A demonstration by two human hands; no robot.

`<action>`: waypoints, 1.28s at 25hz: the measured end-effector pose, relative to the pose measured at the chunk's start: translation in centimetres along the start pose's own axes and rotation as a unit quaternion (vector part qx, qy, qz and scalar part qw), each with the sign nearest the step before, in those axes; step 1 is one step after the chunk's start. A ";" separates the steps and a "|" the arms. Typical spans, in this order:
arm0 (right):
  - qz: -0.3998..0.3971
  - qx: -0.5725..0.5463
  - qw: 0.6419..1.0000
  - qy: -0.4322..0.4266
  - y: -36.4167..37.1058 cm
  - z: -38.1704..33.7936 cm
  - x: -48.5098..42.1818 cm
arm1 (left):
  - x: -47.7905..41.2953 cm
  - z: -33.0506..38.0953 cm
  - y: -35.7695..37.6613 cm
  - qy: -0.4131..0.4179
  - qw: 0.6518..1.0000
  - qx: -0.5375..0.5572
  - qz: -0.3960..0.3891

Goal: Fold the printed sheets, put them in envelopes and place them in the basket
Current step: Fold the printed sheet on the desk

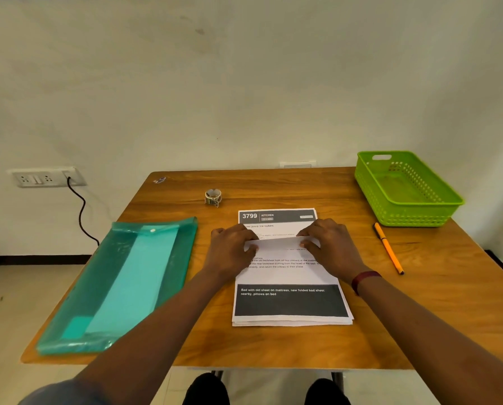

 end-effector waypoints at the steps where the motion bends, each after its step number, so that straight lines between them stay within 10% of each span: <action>1: 0.006 0.003 1.000 -0.006 -0.1 -0.2 0.3 | 0.3 0.1 0.0 0.014 1.000 0.007 0.000; 32: -0.253 0.034 0.967 -0.014 5.2 -5.8 5.4 | 6.3 2.4 5.8 0.053 0.963 -0.164 -0.205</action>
Point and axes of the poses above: each hand's wrist, its own x-axis away from the middle knuckle, its own y-axis out of the palm, z = x × y, the point moved 5 cm from there along -x, towards the middle knuckle, and after that the axes turned 7 degrees about -y, right-handed, at the moved point
